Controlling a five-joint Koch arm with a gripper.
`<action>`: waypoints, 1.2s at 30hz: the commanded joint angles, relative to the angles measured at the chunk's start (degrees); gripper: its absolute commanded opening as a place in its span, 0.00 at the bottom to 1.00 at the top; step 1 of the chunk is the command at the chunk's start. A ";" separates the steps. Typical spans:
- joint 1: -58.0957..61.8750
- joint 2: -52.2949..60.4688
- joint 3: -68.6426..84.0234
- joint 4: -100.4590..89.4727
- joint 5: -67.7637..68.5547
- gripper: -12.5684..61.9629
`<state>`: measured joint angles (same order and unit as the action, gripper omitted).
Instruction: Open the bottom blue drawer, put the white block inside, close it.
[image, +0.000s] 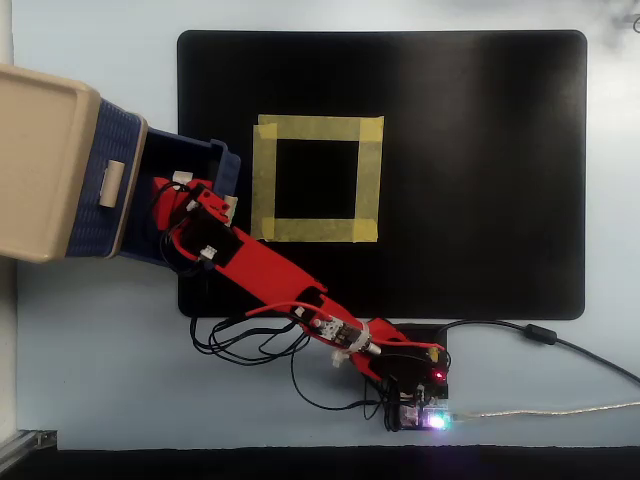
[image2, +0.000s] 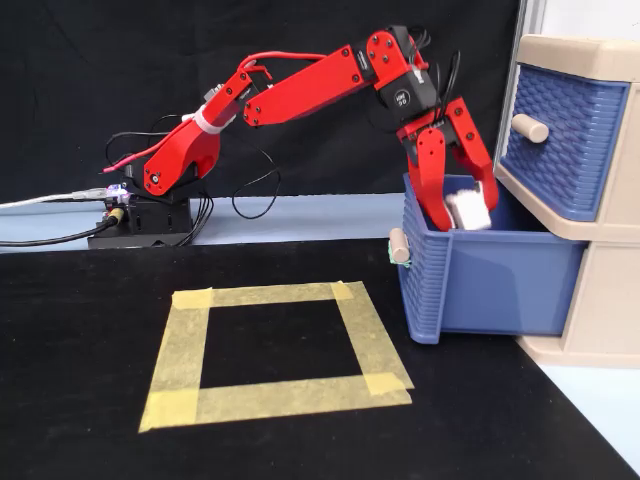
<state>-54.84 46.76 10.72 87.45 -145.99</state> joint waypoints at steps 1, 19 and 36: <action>-1.23 2.29 -2.02 1.93 -1.41 0.63; 4.92 13.97 21.71 17.14 7.82 0.63; -2.20 -1.58 3.25 -15.12 -11.51 0.63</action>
<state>-56.43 43.86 16.08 73.48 -155.92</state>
